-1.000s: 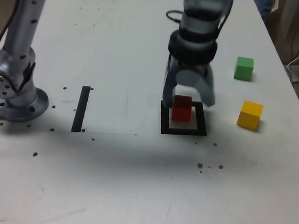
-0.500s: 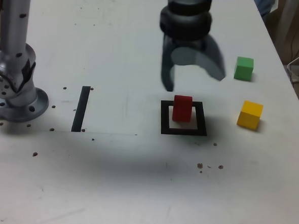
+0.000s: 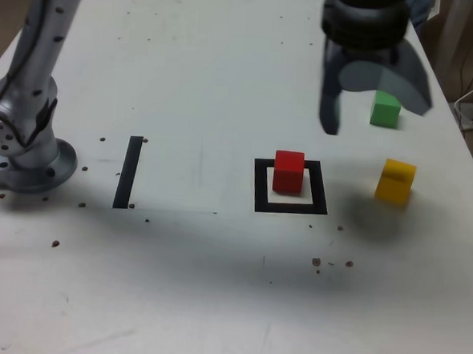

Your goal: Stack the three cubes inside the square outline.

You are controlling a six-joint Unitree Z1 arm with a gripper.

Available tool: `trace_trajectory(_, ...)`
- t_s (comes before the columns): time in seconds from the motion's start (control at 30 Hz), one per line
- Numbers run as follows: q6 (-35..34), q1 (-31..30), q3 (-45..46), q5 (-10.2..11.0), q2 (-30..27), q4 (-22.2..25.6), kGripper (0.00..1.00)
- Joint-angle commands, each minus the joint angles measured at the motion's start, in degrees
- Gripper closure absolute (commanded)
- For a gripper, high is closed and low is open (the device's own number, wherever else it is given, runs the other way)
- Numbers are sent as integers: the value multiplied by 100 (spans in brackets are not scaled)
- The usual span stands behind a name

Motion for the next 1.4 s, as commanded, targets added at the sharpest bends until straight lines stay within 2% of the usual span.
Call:
trace_trajectory(0.0,70,-41,-399,-6,247,62,0)
trace_trajectory(0.27,264,-92,-850,-128,944,119,3)
trace_trajectory(0.5,277,-63,-919,-66,1254,161,10)
trace_trajectory(0.67,285,-25,-978,-66,1412,146,16)
trace_trajectory(0.97,402,137,-999,-133,1585,45,21)
trace_trajectory(1.2,472,171,-1005,-191,1583,-22,36)
trace_trajectory(1.37,506,171,-992,-300,1579,-36,41)
